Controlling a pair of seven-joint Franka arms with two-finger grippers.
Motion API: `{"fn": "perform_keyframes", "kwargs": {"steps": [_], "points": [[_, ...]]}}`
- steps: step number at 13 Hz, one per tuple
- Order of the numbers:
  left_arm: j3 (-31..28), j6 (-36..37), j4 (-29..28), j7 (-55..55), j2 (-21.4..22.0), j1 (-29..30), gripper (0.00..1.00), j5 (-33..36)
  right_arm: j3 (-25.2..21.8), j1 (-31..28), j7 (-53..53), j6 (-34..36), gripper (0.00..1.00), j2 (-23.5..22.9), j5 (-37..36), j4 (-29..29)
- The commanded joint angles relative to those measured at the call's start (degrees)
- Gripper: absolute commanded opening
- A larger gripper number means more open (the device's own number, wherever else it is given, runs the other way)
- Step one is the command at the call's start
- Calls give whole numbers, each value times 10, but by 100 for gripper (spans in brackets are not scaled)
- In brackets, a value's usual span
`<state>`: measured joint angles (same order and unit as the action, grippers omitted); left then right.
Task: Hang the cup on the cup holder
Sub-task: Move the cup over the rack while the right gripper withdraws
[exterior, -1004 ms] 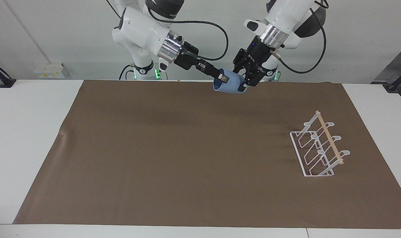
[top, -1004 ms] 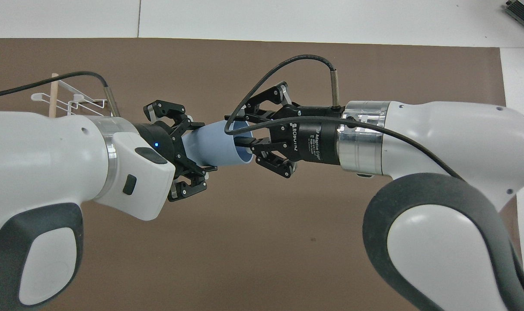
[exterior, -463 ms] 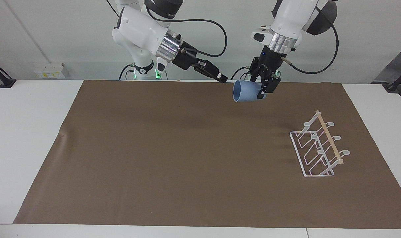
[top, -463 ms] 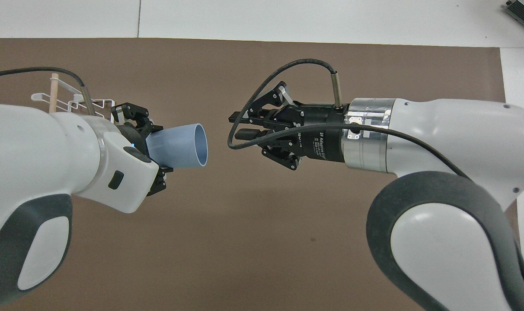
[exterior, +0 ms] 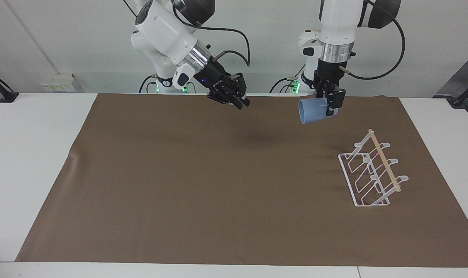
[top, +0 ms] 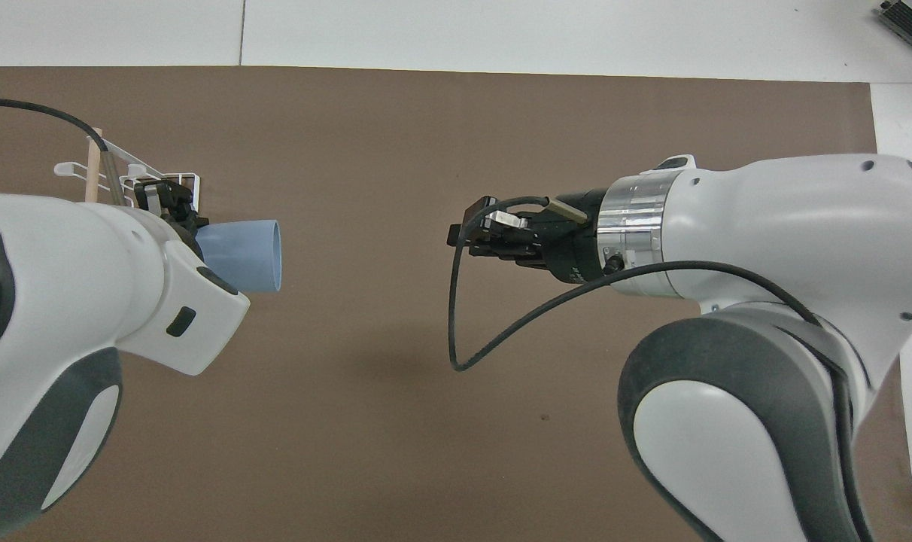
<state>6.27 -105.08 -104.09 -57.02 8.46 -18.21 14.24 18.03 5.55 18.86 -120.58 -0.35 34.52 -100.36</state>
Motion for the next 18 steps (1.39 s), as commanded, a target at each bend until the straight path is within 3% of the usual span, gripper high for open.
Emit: {"fn": "perform_keyframes", "kwargs": {"steps": [1,3,6,8,12,16,18], "points": [[2,-12,-30,-8,6,12,0,61,2,-12,-60,66,30,3,-130,34],[1,35,-30,-2,-17,31,0,89,3,-12,-94,118,30,3,-238,59],[1,39,-24,-1,-36,29,0,211,0,-12,-114,198,31,3,-336,87],[1,45,0,-2,-83,29,0,257,0,-30,-113,245,32,4,-369,94],[-3,39,62,-4,-156,50,0,277,1,-94,-152,278,40,8,-373,90],[-4,18,79,-4,-171,62,0,289,1,-118,-162,278,61,18,-365,63],[-7,0,75,2,-173,63,0,321,1,-118,-154,278,78,28,-362,46]]}}
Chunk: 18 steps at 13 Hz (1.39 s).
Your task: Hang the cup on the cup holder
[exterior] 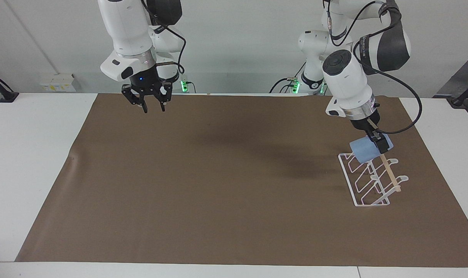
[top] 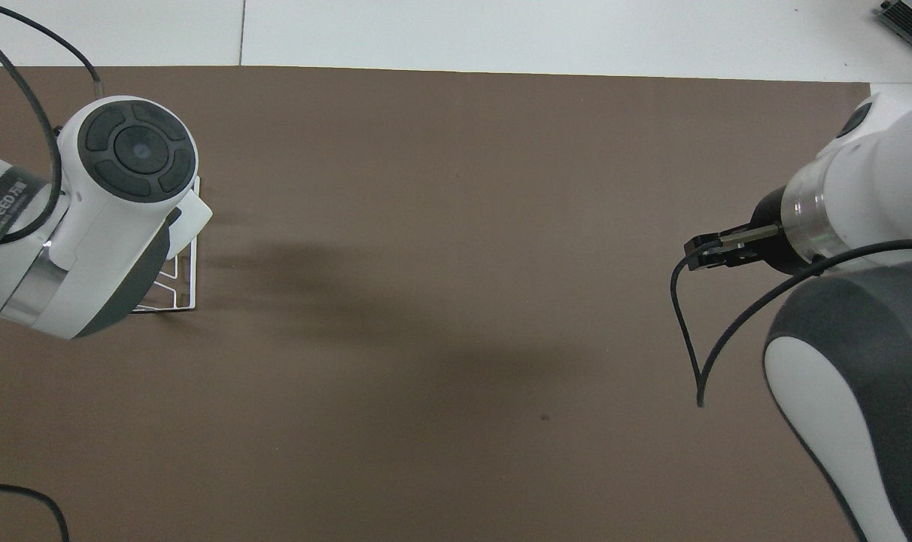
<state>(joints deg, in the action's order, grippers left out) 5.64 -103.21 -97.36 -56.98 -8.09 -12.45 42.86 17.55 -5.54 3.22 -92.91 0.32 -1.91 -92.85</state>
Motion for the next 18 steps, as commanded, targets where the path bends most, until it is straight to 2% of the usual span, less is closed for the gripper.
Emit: {"fn": "perform_keyframes", "kwargs": {"steps": [1,4,6,8,12,18], "points": [[-1,-23,5,5,-7,4,0,64,6,-6,8,1,81,29,2,-43],[-2,-32,4,14,-16,9,0,73,6,-6,51,1,91,43,53,-68],[-3,-23,7,40,-35,11,0,117,6,-5,76,1,100,43,58,-68],[-2,-16,8,66,-52,12,0,143,6,-7,71,0,100,43,58,-67],[-3,-3,12,110,-78,7,0,154,6,-8,71,0,100,43,58,-66],[-2,-11,18,110,-87,13,0,158,5,-9,72,0,100,43,58,-66]]}}
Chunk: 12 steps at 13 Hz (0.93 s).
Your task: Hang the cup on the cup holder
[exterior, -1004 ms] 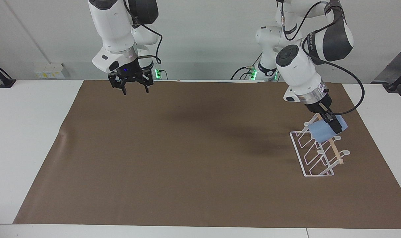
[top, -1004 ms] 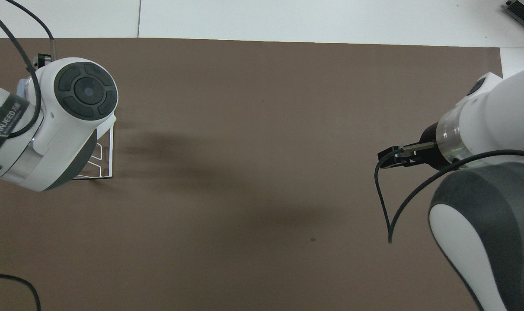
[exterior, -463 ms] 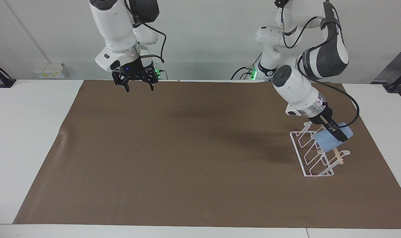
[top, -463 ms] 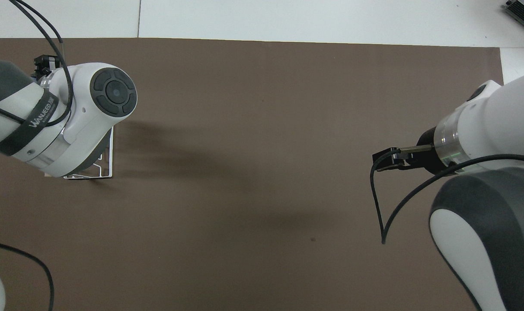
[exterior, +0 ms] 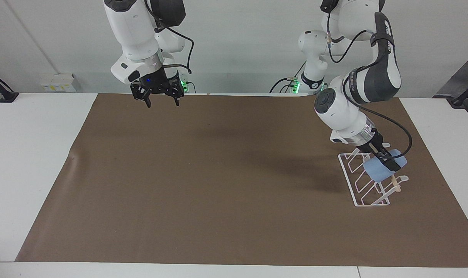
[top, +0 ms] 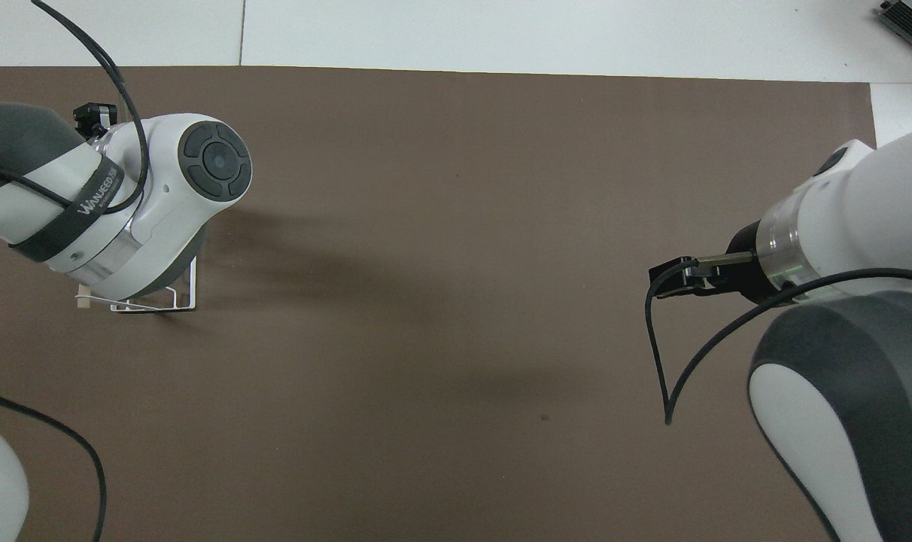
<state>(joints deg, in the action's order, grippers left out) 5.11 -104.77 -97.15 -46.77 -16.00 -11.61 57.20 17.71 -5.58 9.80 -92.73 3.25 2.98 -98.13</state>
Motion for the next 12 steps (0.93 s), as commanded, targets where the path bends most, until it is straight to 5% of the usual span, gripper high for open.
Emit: {"fn": "perform_keyframes", "kwargs": {"steps": [1,2,8,12], "points": [[3,5,15,8,-8,4,10,14,3,-8,5,-2,100,13,9,-14],[3,5,16,7,-8,4,99,14,4,-8,6,-2,100,13,9,-14],[4,29,32,6,-6,-2,100,8,4,-8,7,-2,100,13,9,-14],[5,60,41,12,61,32,100,-131,4,-8,7,-2,100,13,9,-13]]}}
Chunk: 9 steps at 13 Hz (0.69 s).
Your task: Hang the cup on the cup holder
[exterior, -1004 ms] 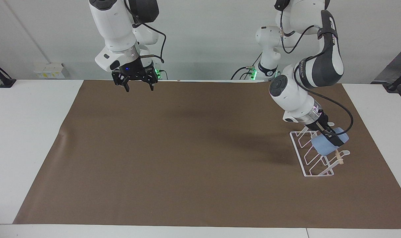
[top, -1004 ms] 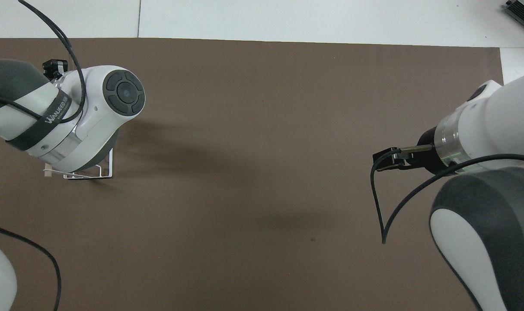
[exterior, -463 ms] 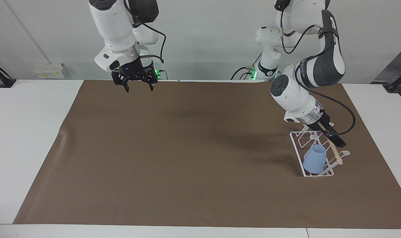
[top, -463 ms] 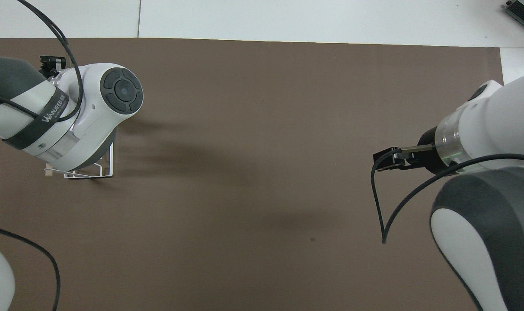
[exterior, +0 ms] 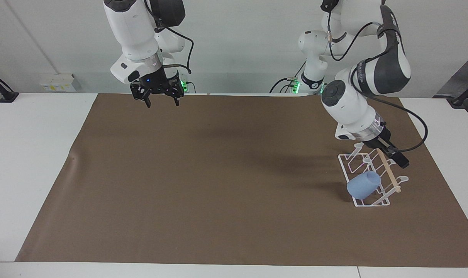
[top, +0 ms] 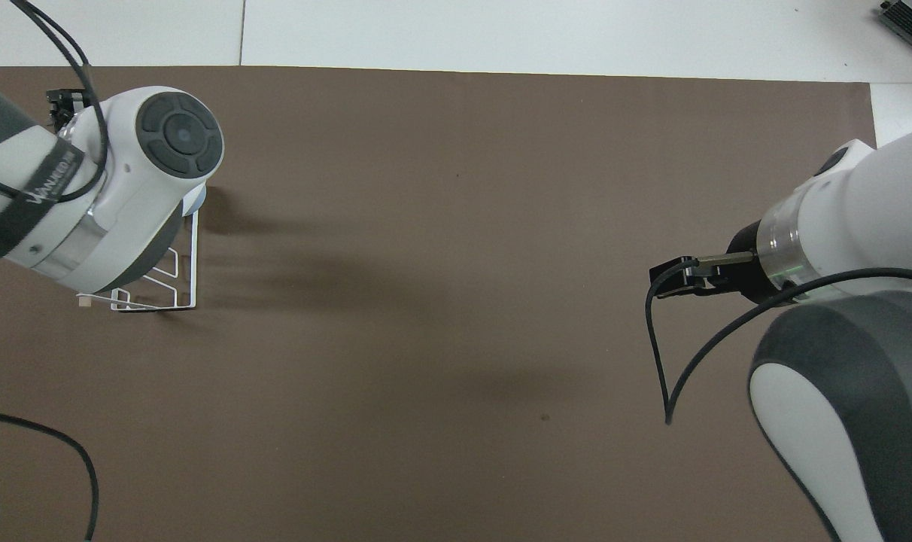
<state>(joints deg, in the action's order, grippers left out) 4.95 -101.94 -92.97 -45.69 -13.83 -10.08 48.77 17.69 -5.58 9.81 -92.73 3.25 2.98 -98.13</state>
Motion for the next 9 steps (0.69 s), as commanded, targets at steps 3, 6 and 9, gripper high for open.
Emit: {"fn": "perform_keyframes", "kwargs": {"steps": [3,6,9], "points": [[9,80,-6,57,94,16,100,-120,4,-7,6,-2,100,13,9,-14],[10,125,-6,108,139,16,100,-204,4,-7,6,-2,100,13,9,-14],[9,151,-7,180,159,22,100,-259,3,-8,6,-3,100,13,9,-13]]}}
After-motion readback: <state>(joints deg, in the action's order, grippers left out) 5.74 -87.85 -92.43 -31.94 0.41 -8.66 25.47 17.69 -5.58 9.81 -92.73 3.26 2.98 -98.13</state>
